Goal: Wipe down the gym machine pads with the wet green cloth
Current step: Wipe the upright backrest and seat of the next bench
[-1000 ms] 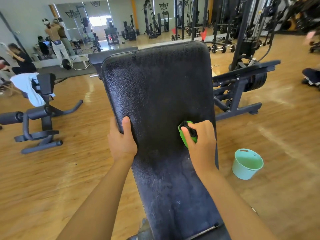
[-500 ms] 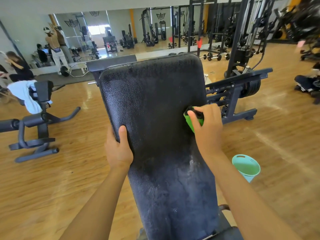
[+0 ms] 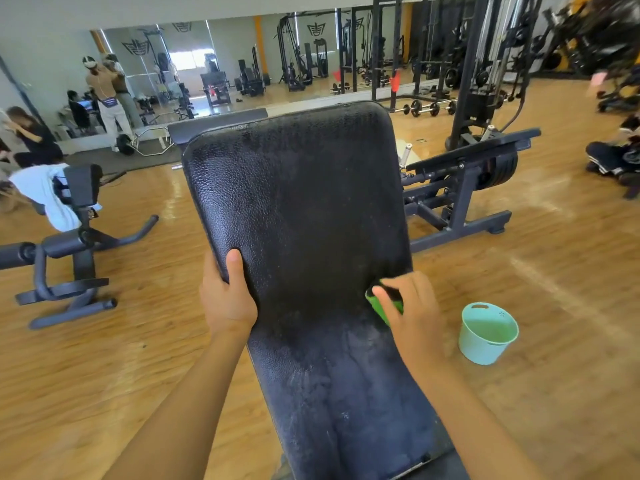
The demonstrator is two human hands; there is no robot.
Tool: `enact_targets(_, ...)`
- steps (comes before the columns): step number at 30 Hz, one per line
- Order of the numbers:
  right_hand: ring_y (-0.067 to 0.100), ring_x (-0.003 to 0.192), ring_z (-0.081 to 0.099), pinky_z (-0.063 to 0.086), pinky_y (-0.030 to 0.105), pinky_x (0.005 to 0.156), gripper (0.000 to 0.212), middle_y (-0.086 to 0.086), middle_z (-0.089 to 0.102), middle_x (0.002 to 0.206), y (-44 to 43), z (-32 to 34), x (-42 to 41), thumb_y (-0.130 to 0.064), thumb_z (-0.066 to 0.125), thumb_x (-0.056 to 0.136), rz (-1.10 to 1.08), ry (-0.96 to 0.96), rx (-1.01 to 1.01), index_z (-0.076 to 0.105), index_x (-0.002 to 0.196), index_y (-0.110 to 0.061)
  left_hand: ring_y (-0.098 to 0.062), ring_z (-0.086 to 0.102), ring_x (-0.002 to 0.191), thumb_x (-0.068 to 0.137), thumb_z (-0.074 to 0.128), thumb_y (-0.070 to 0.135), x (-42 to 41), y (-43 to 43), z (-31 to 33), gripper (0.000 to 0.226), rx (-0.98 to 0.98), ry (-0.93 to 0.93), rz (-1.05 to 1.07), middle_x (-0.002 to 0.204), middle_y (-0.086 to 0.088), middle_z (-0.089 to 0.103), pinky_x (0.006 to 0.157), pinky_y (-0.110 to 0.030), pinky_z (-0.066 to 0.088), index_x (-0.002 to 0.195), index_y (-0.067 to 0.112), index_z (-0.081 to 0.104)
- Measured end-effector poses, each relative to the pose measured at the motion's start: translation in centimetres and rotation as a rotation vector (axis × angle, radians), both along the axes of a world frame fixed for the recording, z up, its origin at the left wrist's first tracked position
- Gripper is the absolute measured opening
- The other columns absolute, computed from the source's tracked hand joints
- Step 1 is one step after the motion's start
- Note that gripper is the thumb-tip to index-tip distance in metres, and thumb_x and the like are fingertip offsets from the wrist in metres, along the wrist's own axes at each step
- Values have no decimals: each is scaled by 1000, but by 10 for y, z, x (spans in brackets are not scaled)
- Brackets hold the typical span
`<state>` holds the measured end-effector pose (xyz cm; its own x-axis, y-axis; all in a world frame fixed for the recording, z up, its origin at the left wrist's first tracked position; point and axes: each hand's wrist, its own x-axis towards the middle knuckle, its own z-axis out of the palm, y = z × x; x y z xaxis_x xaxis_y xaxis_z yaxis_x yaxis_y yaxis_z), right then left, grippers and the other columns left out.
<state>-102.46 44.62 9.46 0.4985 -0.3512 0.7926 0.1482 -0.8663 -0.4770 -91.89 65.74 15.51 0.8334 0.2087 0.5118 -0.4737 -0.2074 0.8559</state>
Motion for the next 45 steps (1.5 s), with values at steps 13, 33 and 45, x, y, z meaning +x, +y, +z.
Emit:
enact_targets(13,21,78,53,51,37,63,31,7,53,91,-14,-18,0,-41,52,97,-219,88,62,58,97,-11,9,41,83,86,33,53,-5,-1,4,64,4,12,5,95,11,51,73,-15,29,120,3,56)
enact_targets(33,19,90,55,41,25,73,15,3,60,96,-16,-13,-9,-28,52,99,-138,121,780,51,99,-14,8,44,95,87,32,52,0,0,-1,65,-9,14,10,111,5,55,82,-16,34,127,7,54)
enact_targets(45,7,75,50,39,7,59,11,-7,54,85,7,28,-14,-23,59,96,-93,74,942,54,98,-13,0,45,93,90,33,42,1,0,0,56,18,39,10,106,1,55,79,-20,33,122,2,55)
